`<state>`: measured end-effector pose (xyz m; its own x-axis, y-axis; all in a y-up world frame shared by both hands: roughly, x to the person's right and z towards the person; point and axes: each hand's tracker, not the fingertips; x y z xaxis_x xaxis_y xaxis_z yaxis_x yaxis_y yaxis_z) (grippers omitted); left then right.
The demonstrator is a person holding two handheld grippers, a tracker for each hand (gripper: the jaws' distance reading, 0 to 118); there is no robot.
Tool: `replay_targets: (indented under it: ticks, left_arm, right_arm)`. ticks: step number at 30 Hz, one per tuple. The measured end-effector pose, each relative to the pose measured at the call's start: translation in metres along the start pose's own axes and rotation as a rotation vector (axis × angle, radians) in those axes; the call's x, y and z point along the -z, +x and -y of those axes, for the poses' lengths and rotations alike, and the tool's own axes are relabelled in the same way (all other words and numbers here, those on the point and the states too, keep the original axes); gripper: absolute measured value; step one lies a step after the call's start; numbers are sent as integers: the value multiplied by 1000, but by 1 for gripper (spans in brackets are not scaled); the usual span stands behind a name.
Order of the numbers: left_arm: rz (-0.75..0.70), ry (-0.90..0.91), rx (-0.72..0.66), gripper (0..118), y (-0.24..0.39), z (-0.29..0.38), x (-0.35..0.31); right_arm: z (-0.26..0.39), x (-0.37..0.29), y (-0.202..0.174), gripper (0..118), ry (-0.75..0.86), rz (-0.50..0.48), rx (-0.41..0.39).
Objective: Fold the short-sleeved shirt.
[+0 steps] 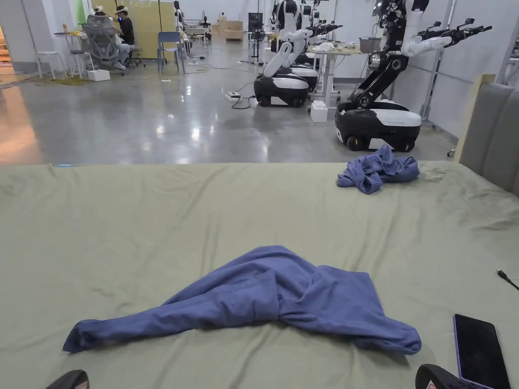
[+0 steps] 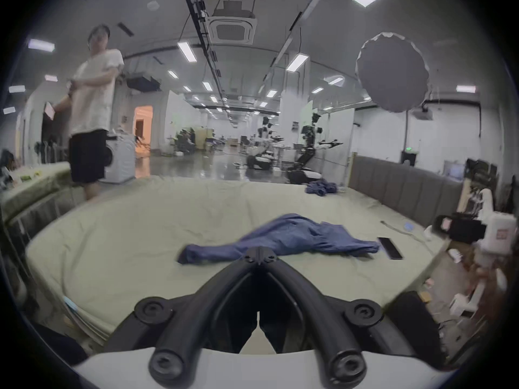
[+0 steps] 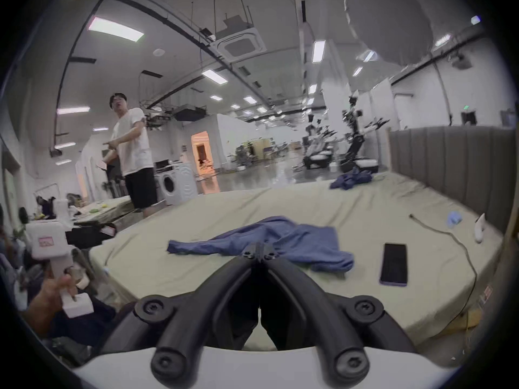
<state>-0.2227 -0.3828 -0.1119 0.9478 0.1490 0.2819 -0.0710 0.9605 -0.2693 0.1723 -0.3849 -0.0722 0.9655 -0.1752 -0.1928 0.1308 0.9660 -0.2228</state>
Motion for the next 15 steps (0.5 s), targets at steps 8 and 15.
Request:
replay_targets:
  ticks: [8, 15]
  left_arm:
    - [129, -79, 43, 0, 5, -31, 83]
    - [177, -502, -55, 90, 38, -77, 313]
  right_arm:
    - [-10, 16, 2, 2, 4, 29, -14]
    - [2, 23, 26, 2, -47, 9, 56]
